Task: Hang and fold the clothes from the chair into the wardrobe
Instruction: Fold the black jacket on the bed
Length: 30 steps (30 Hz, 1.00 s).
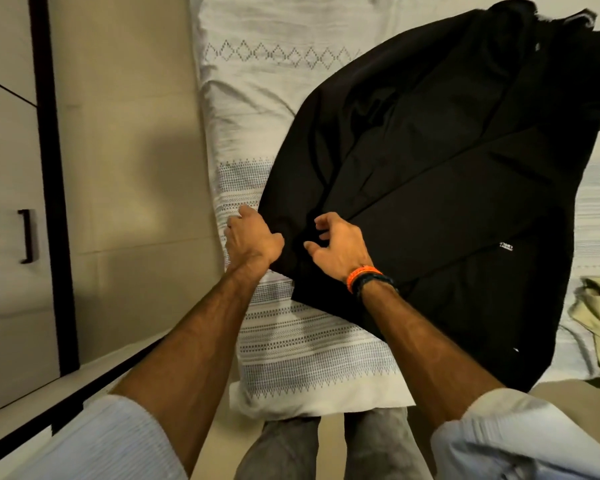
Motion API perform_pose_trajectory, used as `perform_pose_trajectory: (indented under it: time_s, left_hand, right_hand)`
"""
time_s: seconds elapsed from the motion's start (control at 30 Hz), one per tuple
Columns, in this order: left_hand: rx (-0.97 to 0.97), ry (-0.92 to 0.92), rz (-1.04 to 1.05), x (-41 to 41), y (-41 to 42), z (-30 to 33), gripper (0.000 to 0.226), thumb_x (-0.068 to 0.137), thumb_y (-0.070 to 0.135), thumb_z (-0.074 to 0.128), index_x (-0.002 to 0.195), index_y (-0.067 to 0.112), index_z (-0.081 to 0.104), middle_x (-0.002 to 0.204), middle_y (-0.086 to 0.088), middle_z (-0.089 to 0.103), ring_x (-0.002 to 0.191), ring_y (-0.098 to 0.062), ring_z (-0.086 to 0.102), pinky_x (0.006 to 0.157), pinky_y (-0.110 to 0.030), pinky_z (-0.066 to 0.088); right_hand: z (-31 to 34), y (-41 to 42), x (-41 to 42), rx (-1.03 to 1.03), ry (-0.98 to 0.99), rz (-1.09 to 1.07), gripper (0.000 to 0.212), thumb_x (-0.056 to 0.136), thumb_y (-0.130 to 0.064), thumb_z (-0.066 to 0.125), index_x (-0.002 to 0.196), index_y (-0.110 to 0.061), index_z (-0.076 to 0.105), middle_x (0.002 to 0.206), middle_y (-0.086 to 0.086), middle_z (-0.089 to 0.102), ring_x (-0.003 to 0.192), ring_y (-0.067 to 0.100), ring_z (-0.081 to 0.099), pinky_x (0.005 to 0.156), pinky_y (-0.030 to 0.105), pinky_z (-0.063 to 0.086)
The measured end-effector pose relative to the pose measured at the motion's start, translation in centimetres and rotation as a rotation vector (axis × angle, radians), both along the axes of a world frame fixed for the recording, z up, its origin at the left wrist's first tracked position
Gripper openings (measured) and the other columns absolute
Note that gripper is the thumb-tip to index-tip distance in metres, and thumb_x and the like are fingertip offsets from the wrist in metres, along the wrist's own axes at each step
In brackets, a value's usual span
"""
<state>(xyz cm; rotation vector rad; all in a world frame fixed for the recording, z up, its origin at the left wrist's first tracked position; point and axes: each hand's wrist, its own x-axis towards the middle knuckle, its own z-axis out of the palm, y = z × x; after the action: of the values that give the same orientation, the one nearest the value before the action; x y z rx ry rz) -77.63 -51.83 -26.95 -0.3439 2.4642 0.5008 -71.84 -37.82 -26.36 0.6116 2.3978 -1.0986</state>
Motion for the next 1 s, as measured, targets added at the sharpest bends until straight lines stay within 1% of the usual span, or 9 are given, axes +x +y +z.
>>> perform_pose_trajectory:
  time_s: [0.1,0.2,0.3,0.4,0.53,0.67,0.77,0.87,1.0]
  left_hand:
    - [-0.06,-0.077,0.003,0.0,0.0,0.2,0.079,0.078,0.025,0.08,0.137,0.002,0.032,0.14,-0.022,0.035,0.126,-0.038,0.045,0.1,-0.045,0.045]
    - [-0.021,-0.144,0.04,-0.7,-0.6,-0.6,0.078,0.08,0.027,0.078,0.139,0.001,0.035,0.137,-0.019,0.047,0.123,-0.035,0.052,0.095,-0.041,0.047]
    - [0.065,-0.058,0.081,-0.7,-0.8,-0.1,0.016,0.077,0.021,0.073,0.085,0.014,0.061,0.093,-0.004,0.067,0.094,-0.026,0.064,0.071,-0.028,0.044]
    - [0.231,0.044,0.188,-1.1,-0.3,2.5,0.022,0.071,0.017,0.072,0.058,0.017,0.054,0.063,0.008,0.057,0.069,-0.018,0.058,0.058,-0.02,0.038]
    - [0.611,0.034,0.367,-2.5,0.8,7.0,0.016,0.073,0.015,0.072,0.06,0.014,0.064,0.068,-0.004,0.067,0.073,-0.024,0.067,0.063,-0.035,0.059]
    - [0.867,-0.068,0.457,-3.7,1.8,10.5,0.033,0.086,0.039,0.072,0.081,0.007,0.07,0.072,-0.005,0.068,0.064,-0.017,0.066,0.065,-0.035,0.06]
    - [0.802,-0.078,0.551,-4.0,1.8,10.5,0.025,0.097,0.03,0.058,0.088,0.009,0.067,0.084,-0.005,0.072,0.073,-0.017,0.071,0.065,-0.031,0.06]
    - [0.541,-0.177,0.469,-3.1,1.5,10.1,0.038,0.091,0.035,0.063,0.117,0.008,0.06,0.118,-0.009,0.066,0.103,-0.026,0.065,0.07,-0.035,0.055]
    - [0.879,-0.582,0.639,-1.8,3.5,10.9,0.046,0.099,0.05,0.047,0.116,0.008,0.058,0.111,-0.011,0.064,0.102,-0.027,0.065,0.084,-0.042,0.052]
  right_hand:
    - [-0.2,-0.5,0.1,-0.011,-0.047,0.008,0.058,0.083,-0.03,0.073,0.134,-0.014,0.051,0.132,0.004,0.06,0.116,0.02,0.06,0.1,0.037,0.05]
    - [-0.3,-0.7,-0.3,-0.029,-0.088,0.025,0.063,0.082,-0.032,0.074,0.137,-0.015,0.048,0.134,0.007,0.058,0.12,0.023,0.057,0.102,0.037,0.048]
    - [-0.4,-0.8,0.1,-0.035,-0.098,0.043,0.066,0.082,-0.032,0.075,0.139,-0.013,0.047,0.135,0.008,0.058,0.123,0.023,0.056,0.105,0.034,0.045]
    - [1.3,-1.2,0.1,-0.127,-0.053,0.038,0.088,0.071,-0.037,0.086,0.143,-0.013,0.042,0.14,0.006,0.055,0.125,0.019,0.054,0.105,0.03,0.045]
    - [5.6,-2.3,-1.3,-0.153,0.03,0.065,0.12,0.052,-0.055,0.091,0.148,-0.016,0.03,0.138,0.003,0.054,0.123,0.019,0.054,0.104,0.034,0.047]
    - [8.9,-2.4,-2.8,-0.105,0.163,-0.046,0.07,0.069,-0.042,0.072,0.127,-0.012,0.047,0.106,0.009,0.068,0.094,0.028,0.065,0.082,0.038,0.055]
    - [10.3,-1.5,-3.5,-0.119,0.198,-0.128,0.036,0.086,-0.017,0.065,0.121,-0.013,0.058,0.104,0.01,0.069,0.099,0.029,0.063,0.077,0.024,0.046]
    - [11.8,-0.8,-3.6,-0.239,0.234,-0.271,0.025,0.091,-0.015,0.062,0.116,-0.014,0.064,0.104,0.004,0.069,0.099,0.021,0.062,0.083,0.025,0.046]
    - [12.6,0.4,-3.1,-0.432,0.248,-0.502,0.025,0.079,-0.035,0.067,0.102,-0.026,0.071,0.099,-0.004,0.074,0.098,0.015,0.068,0.095,0.042,0.053]
